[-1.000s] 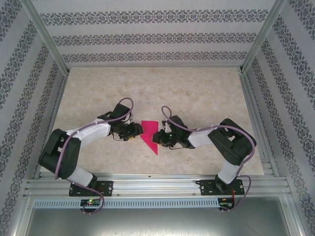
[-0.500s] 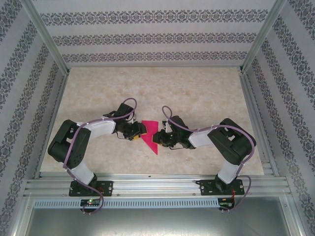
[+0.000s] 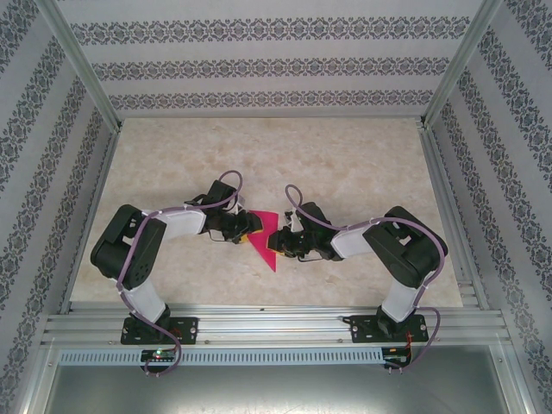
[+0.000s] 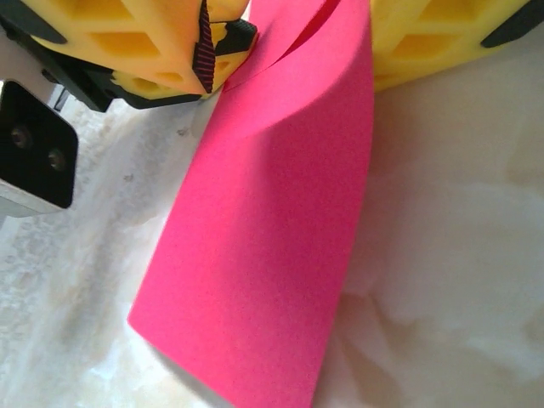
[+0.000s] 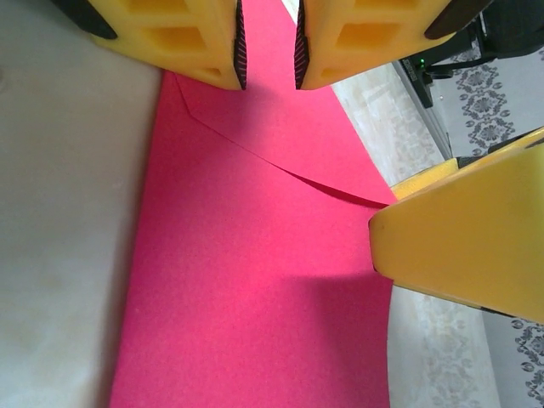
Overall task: Fold a paper plane with a square sheet of paper (pick it up from the middle)
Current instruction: Fold the wing for the fifth time at the center of the table.
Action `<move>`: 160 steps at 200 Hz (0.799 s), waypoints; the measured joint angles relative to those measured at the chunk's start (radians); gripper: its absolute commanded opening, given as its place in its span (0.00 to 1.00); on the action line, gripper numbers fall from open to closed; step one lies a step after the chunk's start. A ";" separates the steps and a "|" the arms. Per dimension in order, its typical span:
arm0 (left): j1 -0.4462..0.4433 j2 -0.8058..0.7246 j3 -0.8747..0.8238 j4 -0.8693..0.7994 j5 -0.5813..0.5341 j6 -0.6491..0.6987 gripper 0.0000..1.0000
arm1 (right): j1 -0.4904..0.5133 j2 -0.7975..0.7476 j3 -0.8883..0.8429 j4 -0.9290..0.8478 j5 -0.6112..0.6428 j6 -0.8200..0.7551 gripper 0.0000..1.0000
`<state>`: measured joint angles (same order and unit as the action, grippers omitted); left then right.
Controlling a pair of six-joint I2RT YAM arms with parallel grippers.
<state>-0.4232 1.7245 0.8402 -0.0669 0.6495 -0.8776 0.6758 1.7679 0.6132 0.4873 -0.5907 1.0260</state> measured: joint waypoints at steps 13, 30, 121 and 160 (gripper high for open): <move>0.000 0.002 0.000 0.014 0.008 -0.007 0.38 | -0.002 0.001 0.000 0.001 -0.004 -0.001 0.25; 0.000 0.002 0.000 0.031 0.016 -0.015 0.29 | -0.006 0.002 0.000 0.004 -0.014 -0.001 0.26; 0.000 -0.063 -0.071 0.083 -0.020 -0.055 0.05 | -0.002 -0.170 0.003 -0.177 0.137 -0.067 0.40; -0.001 -0.144 -0.103 0.084 -0.085 -0.090 0.05 | 0.128 -0.383 0.014 -0.338 0.413 -0.208 0.47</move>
<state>-0.4244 1.5803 0.7368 0.0170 0.5640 -0.9680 0.8040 1.3846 0.6273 0.1490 -0.1776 0.8181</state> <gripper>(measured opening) 0.065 0.436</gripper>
